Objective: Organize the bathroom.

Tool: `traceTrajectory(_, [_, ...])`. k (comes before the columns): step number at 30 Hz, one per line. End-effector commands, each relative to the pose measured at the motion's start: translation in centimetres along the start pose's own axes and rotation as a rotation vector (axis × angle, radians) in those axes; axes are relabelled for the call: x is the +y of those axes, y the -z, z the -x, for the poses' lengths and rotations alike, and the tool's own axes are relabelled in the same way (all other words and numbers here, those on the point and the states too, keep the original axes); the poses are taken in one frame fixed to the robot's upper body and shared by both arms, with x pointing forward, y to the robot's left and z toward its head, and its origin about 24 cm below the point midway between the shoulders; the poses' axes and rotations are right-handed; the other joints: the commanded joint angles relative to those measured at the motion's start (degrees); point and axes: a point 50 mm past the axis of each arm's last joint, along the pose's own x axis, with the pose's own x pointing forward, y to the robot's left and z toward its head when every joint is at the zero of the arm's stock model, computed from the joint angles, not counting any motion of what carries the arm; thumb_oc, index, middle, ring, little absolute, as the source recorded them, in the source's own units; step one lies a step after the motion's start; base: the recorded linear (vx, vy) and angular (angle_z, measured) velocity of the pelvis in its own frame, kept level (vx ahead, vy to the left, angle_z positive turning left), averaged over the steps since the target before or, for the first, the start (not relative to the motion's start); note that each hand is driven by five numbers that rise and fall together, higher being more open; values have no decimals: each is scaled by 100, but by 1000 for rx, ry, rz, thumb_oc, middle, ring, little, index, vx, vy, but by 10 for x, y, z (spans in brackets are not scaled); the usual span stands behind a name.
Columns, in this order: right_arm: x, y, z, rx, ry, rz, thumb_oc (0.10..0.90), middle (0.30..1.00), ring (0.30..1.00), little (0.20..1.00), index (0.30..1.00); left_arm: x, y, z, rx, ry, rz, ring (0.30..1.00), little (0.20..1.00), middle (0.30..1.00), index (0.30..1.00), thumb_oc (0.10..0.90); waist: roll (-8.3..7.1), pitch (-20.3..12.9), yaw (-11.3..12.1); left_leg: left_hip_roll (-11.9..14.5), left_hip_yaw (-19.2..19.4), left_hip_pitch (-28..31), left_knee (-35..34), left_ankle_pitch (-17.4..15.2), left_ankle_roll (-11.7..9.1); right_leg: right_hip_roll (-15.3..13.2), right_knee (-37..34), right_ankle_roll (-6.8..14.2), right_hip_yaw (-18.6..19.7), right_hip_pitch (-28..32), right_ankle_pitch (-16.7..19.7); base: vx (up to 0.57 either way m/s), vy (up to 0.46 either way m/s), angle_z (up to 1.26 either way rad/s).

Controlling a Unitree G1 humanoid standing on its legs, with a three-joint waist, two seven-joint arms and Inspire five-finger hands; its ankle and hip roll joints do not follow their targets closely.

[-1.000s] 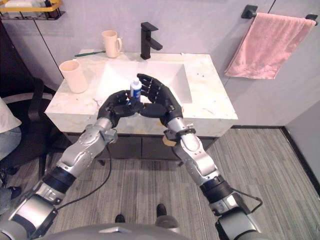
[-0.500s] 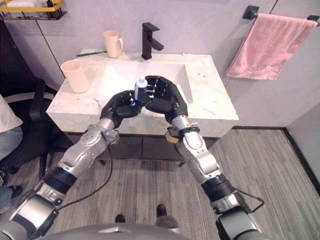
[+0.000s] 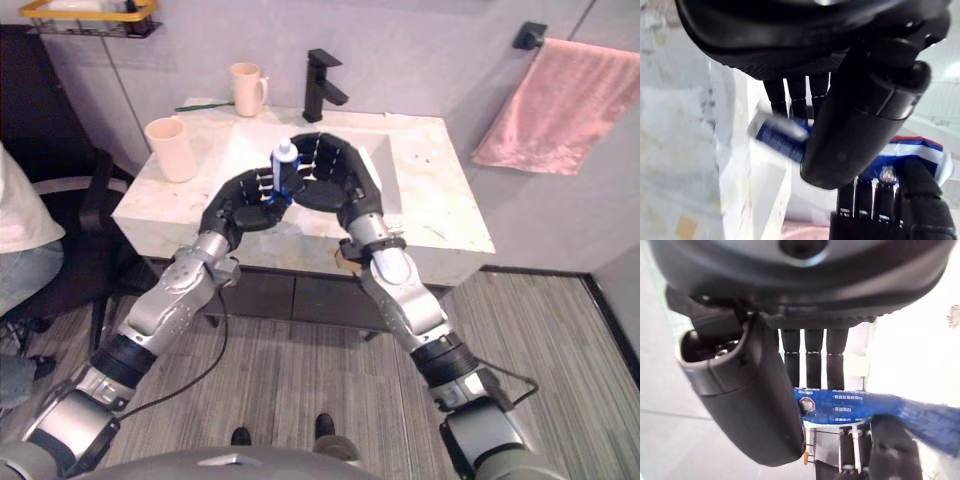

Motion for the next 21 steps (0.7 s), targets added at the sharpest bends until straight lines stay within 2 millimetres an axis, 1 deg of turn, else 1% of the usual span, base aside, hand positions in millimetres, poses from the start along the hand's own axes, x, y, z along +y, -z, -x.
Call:
traceTrajectory(1, [-12, -114, -25, -627, 74, 66, 400, 300, 300, 300, 300, 32, -26, -1, -176, -116, -123, 900, 900, 900, 900, 800, -49, -463, 341, -222, -497, 111, 23, -411, 300, -89, 165, -63, -667, 14, -238, -30, 37, 22])
traceTrajectory(3, [-17, -122, -24, -664, 113, 107, 400, 300, 300, 300, 300, 40, -28, 7, -181, -112, -140, 900, 900, 900, 900, 800, -54, -443, 458, -233, -584, 103, 23, -403, 312, -126, 243, -76, -717, 6, -233, -29, 32, 25])
traceTrajectory(4, [-18, -123, -24, -671, 121, 113, 400, 300, 300, 300, 300, 41, -28, 8, -180, -111, -143, 900, 900, 900, 900, 800, -55, -439, 475, -236, -604, 103, 23, -402, 315, -135, 263, -78, -728, 5, -236, -34, 45, 22])
traceTrajectory(5, [-25, -131, -22, -721, 181, 140, 400, 300, 300, 300, 300, 50, -28, 18, -179, -99, -161, 900, 900, 900, 900, 800, -64, -405, 618, -260, -717, 99, 23, -393, 336, -200, 415, -92, -793, 6, -210, -35, 45, 26])
traceTrajectory(7, [-29, -138, -21, -768, 232, 173, 400, 300, 300, 300, 300, 54, -28, 25, -178, -74, -185, 900, 900, 900, 900, 800, -64, -356, 746, -290, -842, 93, 23, -378, 372, -274, 631, -106, -844, -18, -156, -40, 50, 41])
traceTrajectory(8, [-33, -143, -18, -797, 267, 187, 400, 300, 300, 300, 300, 56, -30, 30, -184, -61, -198, 900, 900, 900, 900, 800, -60, -306, 831, -333, -981, 92, 23, -355, 411, -342, 866, -111, -852, -67, -69, -31, 37, 54])
traceTrajectory(9, [-34, -143, -18, -799, 271, 188, 400, 300, 300, 300, 300, 56, -30, 31, -184, -59, -197, 900, 900, 900, 900, 800, -63, -301, 831, -341, -1001, 92, 23, -350, 416, -353, 906, -108, -855, -81, -66, -29, 40, 55])
traceTrajectory(10, [-36, -145, -16, -822, 295, 202, 400, 300, 300, 300, 300, 59, -30, 34, -184, -51, -200, 900, 900, 900, 900, 800, -58, -269, 878, -364, -1099, 100, 23, -336, 443, -386, 1086, -114, -836, -142, 2, -19, 29, 47])
traceTrajectory(12, [-39, -148, -14, -850, 326, 228, 400, 300, 300, 300, 300, 62, -30, 37, -187, -53, -221, 900, 900, 900, 900, 800, -46, -232, 902, -389, -1221, 109, 25, -311, 471, -406, 1301, -129, -791, -215, 24, -5, 25, 49])
traceTrajectory(13, [-47, -152, -11, -872, 381, 255, 400, 300, 300, 300, 300, 64, -26, 42, -171, -31, -187, 900, 900, 900, 900, 800, -41, -214, 882, -438, -1491, 118, 30, -289, 494, -246, 1291, -180, -503, -267, -75, 22, 7, 46])
traceTrajectory(14, [-49, -152, -10, -874, 393, 261, 400, 300, 300, 300, 300, 64, -25, 43, -164, -24, -179, 900, 900, 900, 900, 800, -42, -215, 867, -448, -1549, 120, 31, -291, 493, -201, 1249, -193, -451, -268, -112, 38, -2, 71])
traceTrajectory(15, [-56, -153, -7, -885, 435, 273, 400, 300, 300, 300, 300, 63, -19, 46, -131, 11, -130, 900, 900, 900, 900, 800, -47, -219, 810, -495, -1751, 91, 40, -255, 476, -47, 944, -230, -204, -313, -162, 31, -10, 73])
traceTrajectory(16, [-58, -154, -6, -887, 445, 277, 400, 300, 300, 300, 300, 62, -17, 47, -122, 21, -118, 900, 900, 900, 900, 800, -48, -225, 795, -503, -1799, 83, 43, -259, 469, -13, 852, -230, -151, -327, -168, 63, -38, 100])
traceTrajectory(17, [-61, -155, -4, -901, 473, 304, 400, 300, 300, 300, 300, 56, -9, 51, -100, 61, -110, 900, 900, 900, 900, 800, -63, -201, 754, -561, -1961, 88, 51, -294, 456, 100, 533, -186, 106, -440, -58, 54, -36, 79])
traceTrajectory(18, [-61, -154, -4, -902, 476, 307, 400, 300, 300, 300, 300, 56, -9, 52, -98, 64, -108, 900, 900, 900, 900, 800, -64, -203, 748, -565, -1978, 88, 52, -300, 455, 114, 479, -180, 131, -445, -25, 91, -86, 94])
traceTrajectory(19, [-64, -155, -4, -907, 498, 322, 400, 300, 300, 300, 300, 52, -3, 55, -76, 84, -60, 900, 900, 900, 900, 800, -80, -172, 711, -622, -2102, 99, 62, -322, 446, 218, 216, -119, 386, -562, 192, 67, -78, 75])
traceTrajectory(21, [-65, -154, -4, -906, 517, 326, 400, 300, 300, 300, 300, 49, 1, 57, -69, 105, -44, 900, 900, 900, 900, 800, -89, -133, 670, -653, -2222, 127, 78, -340, 439, 341, 49, -83, 607, -746, 387, 106, -121, 82])
